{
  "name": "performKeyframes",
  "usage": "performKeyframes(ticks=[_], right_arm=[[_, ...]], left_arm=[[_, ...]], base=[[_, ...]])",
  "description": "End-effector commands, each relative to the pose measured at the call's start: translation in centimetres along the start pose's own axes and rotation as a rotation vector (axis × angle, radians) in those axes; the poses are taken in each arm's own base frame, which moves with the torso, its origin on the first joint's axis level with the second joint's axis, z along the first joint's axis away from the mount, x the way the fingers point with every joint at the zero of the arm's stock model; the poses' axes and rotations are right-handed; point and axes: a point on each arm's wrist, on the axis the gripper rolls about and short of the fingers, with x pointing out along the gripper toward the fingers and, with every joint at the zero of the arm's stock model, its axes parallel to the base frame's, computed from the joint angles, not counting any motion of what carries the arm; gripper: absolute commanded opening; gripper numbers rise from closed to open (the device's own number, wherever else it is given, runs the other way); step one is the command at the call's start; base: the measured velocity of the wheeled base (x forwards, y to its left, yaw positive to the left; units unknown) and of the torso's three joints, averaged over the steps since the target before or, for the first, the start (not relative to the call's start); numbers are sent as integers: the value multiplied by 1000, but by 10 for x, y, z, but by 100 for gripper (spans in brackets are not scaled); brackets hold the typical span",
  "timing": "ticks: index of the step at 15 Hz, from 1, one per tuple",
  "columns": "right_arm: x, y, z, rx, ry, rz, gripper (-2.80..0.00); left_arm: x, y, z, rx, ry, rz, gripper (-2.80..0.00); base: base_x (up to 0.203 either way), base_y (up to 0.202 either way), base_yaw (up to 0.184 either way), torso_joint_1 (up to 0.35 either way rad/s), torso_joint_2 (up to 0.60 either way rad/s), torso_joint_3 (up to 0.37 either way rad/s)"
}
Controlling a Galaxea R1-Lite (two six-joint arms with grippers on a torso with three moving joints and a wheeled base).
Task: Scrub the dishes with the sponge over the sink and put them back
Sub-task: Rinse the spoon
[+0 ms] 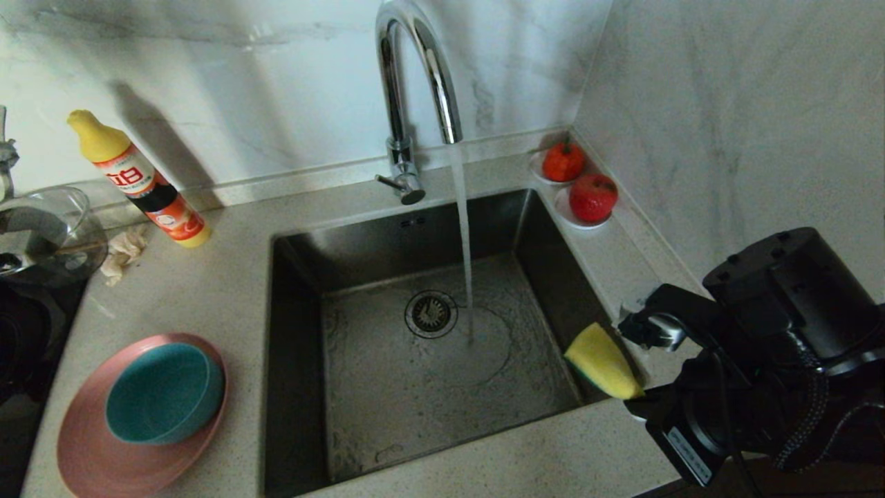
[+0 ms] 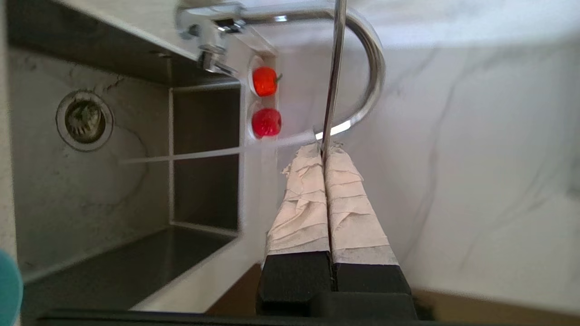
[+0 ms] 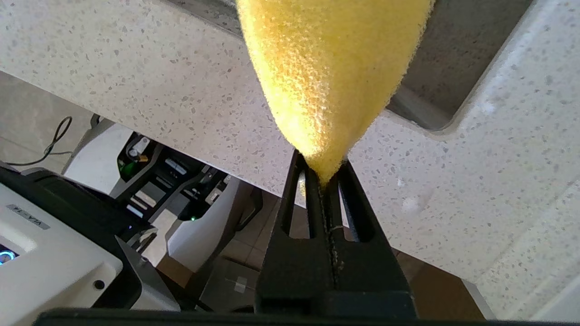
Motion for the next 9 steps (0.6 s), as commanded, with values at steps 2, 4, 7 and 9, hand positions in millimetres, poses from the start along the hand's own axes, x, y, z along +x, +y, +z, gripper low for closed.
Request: performKeyframes(ticks=[2,4,7,9], right_arm=[[-5,-1,-2,3,-8,-1,-280],[-6,-2,-3,4,-12,-4,-280],[-9,-3,-4,7,-17,-5,-280],[-9,-4,-4,10,-17,-9,-280]], left_arm=[[-3,-31,-20,187,55,-28,-280],[-5,-41,-29,292,81,-43,-280],[-6,-45,-33,349,111,-41,-280],[-7,-47,-36,413,127,-41,-280]], base=[[0,0,0,0,0,0],[0,0,0,0,0,0],[0,0,0,0,0,0],[0,0,0,0,0,0]])
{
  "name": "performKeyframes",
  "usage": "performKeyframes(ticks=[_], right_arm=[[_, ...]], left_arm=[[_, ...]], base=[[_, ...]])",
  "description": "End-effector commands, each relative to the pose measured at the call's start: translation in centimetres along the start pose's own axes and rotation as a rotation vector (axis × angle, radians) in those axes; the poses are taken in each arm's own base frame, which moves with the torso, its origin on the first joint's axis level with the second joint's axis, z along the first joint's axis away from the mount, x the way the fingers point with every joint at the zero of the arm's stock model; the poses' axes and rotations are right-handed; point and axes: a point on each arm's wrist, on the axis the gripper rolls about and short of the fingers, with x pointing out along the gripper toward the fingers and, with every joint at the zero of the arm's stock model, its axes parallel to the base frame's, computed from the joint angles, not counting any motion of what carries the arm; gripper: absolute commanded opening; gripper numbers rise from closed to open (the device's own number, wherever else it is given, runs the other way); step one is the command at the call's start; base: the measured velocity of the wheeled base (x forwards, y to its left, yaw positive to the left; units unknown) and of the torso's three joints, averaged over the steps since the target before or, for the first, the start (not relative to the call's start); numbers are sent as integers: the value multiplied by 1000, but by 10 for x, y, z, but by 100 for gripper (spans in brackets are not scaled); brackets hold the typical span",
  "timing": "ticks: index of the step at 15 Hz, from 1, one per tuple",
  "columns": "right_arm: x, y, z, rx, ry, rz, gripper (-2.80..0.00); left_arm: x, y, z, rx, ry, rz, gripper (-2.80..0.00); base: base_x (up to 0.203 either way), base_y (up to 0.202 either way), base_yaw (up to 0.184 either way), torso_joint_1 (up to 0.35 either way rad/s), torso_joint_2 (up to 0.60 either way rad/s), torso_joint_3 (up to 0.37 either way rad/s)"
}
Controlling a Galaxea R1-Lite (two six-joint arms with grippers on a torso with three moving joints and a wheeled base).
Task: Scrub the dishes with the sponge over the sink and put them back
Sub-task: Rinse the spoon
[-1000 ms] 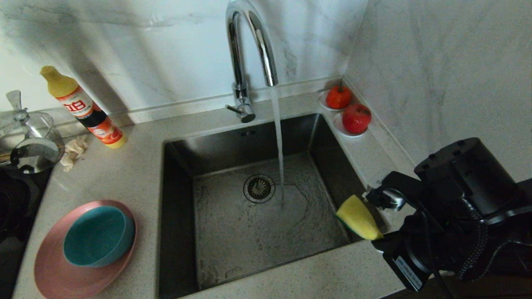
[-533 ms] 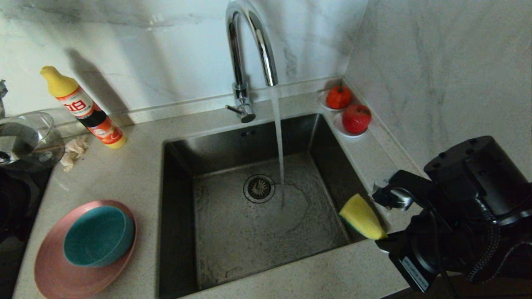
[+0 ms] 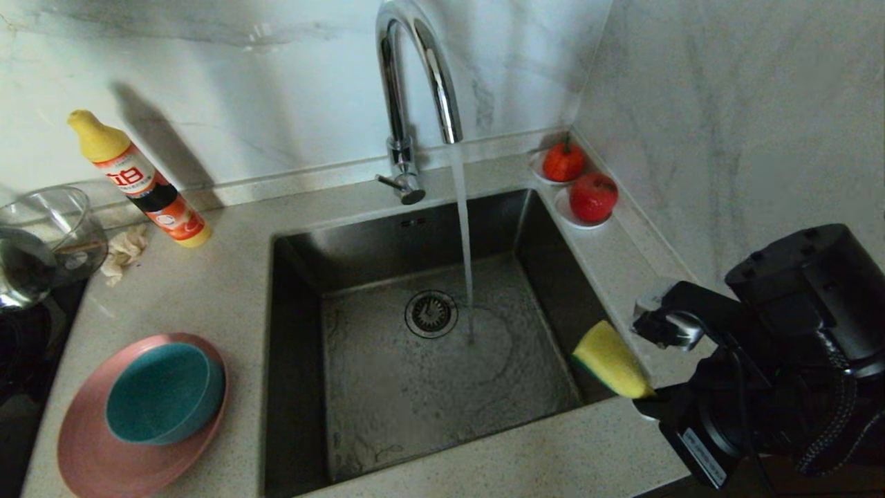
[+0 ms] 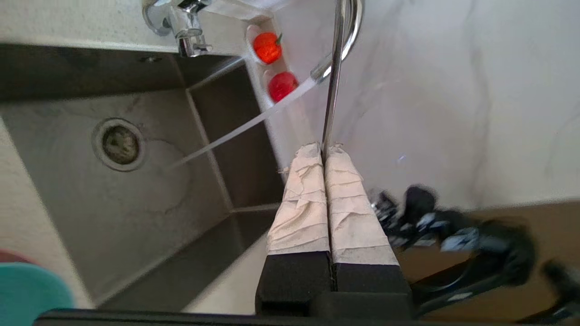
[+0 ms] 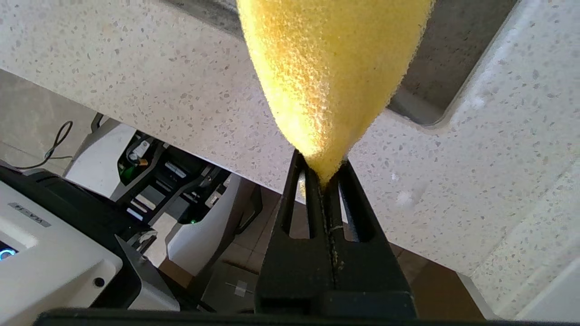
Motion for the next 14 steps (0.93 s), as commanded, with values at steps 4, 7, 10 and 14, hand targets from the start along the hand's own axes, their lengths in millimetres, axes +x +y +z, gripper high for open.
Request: performKeyframes(ticks=[4,7,10,14], right_arm=[[1,-3,-3,8,9,-12,-280],[0,-6,-4,15,11,-20,-280],[0,-6,-4,16,13,-20,-280],[-1,-6,-8,18,17,-18,-280]], left_arm=[[-7,-5,-4,27,54,33,-280],[-6,-12,-1,-81,53,34,-280],[-7,-17,-4,-125,50,38,-280],[-15,-17,-5,-160,12,76,-280]], base=[[0,0,0,0,0,0],[0,0,0,0,0,0],[0,0,0,0,0,0],[0,0,0,0,0,0]])
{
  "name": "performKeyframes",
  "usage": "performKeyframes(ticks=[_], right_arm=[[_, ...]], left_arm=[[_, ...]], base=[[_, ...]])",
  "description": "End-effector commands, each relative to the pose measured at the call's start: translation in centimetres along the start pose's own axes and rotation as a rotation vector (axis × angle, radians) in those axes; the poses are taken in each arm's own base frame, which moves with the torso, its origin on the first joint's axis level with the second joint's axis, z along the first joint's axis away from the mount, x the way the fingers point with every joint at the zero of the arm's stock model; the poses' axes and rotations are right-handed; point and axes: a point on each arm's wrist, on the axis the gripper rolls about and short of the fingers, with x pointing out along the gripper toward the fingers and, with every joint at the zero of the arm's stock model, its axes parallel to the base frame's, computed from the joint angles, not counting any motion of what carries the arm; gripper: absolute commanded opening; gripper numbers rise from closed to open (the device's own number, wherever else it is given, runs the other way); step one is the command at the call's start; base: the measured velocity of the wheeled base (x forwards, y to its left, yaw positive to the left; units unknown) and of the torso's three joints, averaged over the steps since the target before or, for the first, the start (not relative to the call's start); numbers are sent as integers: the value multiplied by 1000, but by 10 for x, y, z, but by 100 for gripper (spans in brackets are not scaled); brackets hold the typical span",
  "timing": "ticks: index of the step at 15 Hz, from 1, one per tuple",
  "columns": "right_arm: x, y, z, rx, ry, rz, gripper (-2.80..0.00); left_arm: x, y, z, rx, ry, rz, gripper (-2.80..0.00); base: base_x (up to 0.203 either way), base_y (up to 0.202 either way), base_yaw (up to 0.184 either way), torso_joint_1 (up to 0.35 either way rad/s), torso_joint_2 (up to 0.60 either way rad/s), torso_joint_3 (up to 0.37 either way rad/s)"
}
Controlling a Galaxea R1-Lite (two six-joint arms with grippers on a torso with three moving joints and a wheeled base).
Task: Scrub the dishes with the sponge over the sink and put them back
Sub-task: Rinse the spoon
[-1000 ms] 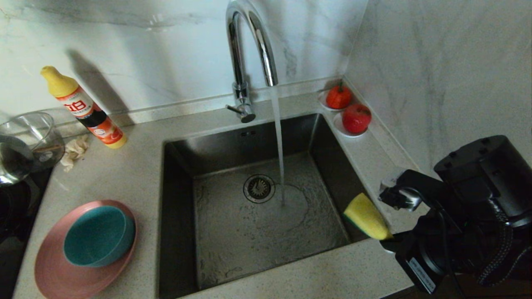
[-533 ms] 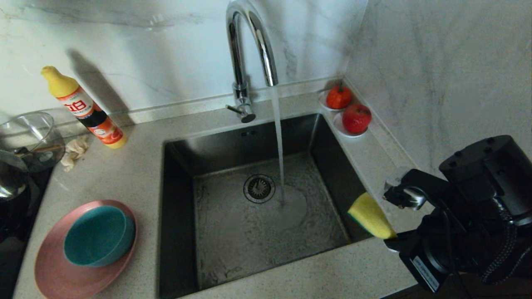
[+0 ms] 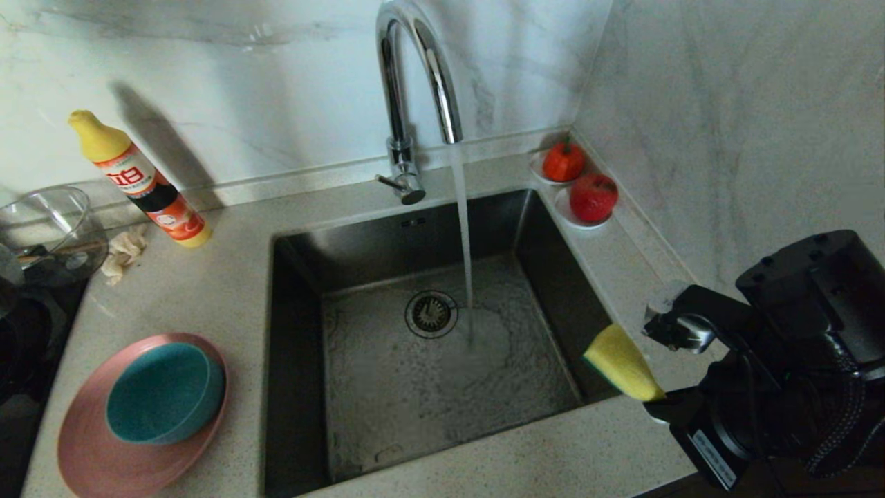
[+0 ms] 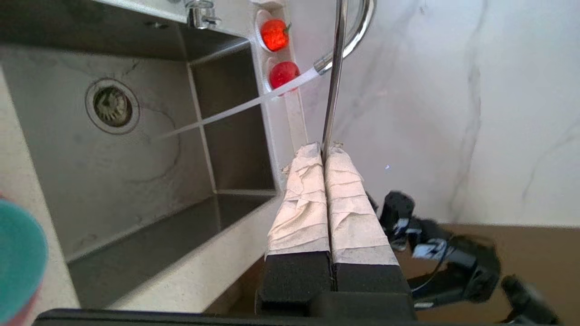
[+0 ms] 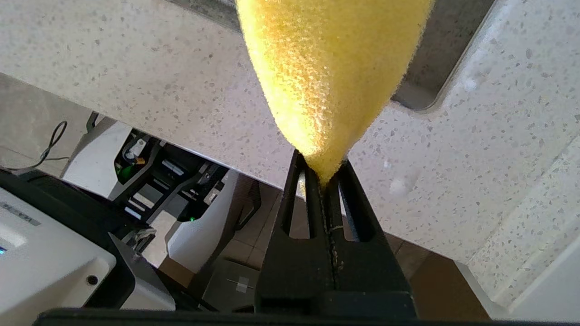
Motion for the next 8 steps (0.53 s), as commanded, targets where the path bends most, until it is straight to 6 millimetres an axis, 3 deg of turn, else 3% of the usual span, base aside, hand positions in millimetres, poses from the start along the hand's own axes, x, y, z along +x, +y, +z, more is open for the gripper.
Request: performKeyframes(ticks=[1,5,8], right_arm=[[0,0,-2,-2,5,0,-280],[3,1,-2,-4,15,0,-280],[2,1,-2,-3,12,-2,-280]], left_arm=[[-2,-6,-4,-52,0,8,-280],[0,-35,-11,-149,8,-1,-280],[-1,-62,-29,-70,9,-4,-280]], base=[[0,0,0,0,0,0],[0,0,0,0,0,0],[0,0,0,0,0,0]])
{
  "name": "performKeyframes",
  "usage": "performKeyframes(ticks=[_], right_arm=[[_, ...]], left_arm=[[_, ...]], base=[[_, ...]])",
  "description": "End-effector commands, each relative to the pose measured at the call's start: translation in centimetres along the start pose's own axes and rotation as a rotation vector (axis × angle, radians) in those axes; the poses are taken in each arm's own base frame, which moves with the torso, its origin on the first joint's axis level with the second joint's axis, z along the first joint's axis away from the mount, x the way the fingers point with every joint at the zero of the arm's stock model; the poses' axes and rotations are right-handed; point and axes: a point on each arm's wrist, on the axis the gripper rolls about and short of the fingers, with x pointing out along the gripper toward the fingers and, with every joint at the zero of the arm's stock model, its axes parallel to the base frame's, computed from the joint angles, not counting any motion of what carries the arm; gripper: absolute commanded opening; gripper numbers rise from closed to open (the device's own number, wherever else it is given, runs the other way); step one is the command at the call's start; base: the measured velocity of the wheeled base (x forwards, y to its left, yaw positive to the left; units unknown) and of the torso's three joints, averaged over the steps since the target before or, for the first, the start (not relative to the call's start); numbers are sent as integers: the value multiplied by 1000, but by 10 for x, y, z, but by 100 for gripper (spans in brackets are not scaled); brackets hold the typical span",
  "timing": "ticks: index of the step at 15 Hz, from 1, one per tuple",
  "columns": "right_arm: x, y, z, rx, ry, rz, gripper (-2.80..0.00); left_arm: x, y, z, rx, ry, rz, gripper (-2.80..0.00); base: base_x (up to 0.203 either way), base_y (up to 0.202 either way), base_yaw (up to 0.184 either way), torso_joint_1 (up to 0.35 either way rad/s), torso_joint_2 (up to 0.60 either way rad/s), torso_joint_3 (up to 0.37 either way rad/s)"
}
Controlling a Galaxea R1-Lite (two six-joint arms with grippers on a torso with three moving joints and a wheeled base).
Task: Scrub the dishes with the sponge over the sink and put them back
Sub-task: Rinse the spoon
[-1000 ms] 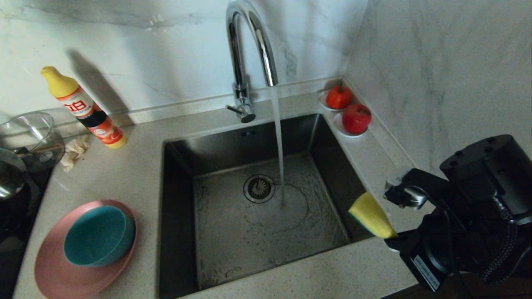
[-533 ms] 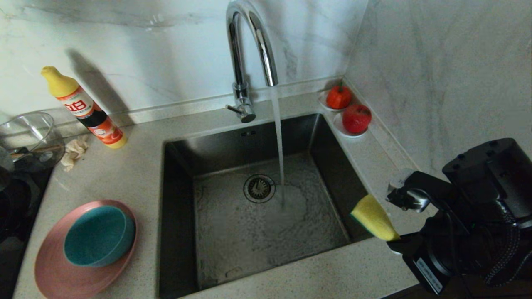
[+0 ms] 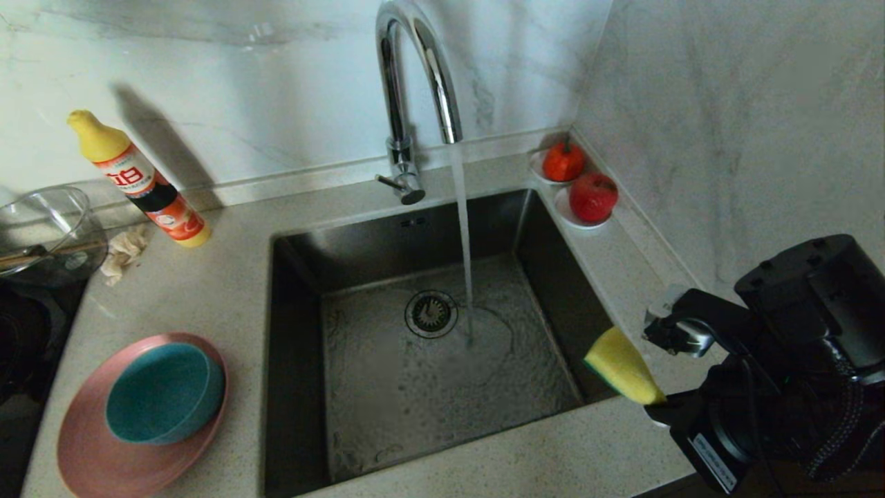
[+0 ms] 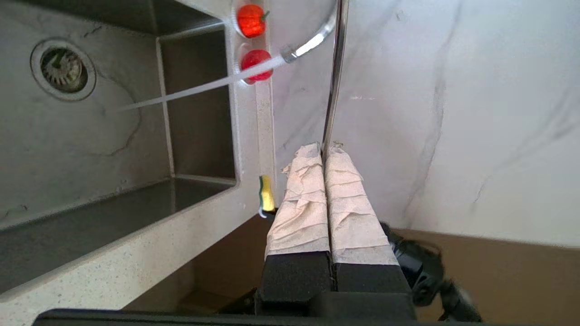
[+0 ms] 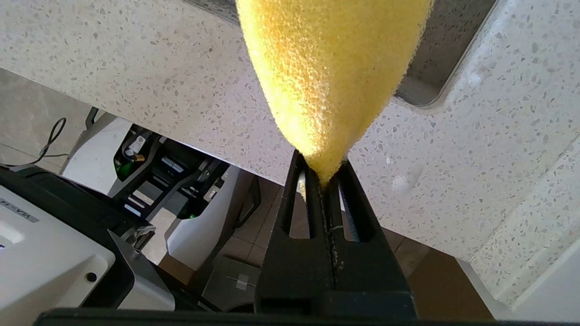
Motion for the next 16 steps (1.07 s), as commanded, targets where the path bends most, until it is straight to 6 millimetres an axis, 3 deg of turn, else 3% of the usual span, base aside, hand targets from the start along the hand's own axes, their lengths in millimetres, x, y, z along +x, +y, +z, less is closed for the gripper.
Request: performKeyframes(ticks=[1,3,10,14,16], right_arm=[[0,0,0,-1,3,-2,-280],[0,-1,0,1,2,-4,-280],[0,-4,0,9,2,-12,-280],[-1,-4,-1,9,0,-13,-280],[0,-4,0,8,3,-12,-280]], left_arm=[[-1,-32,-28,102,8,1,-280],[-2,-47,-40,135,-12,16,-280],[-7,-35,-25,-1,-64,51,-280],[0,-18,-22,-72,8,5,-280],[12,0,-8,-142,95,-43,-280]], base=[[0,0,0,0,0,0],[0,0,0,0,0,0],[0,0,0,0,0,0],[0,0,0,0,0,0],[0,0,0,0,0,0]])
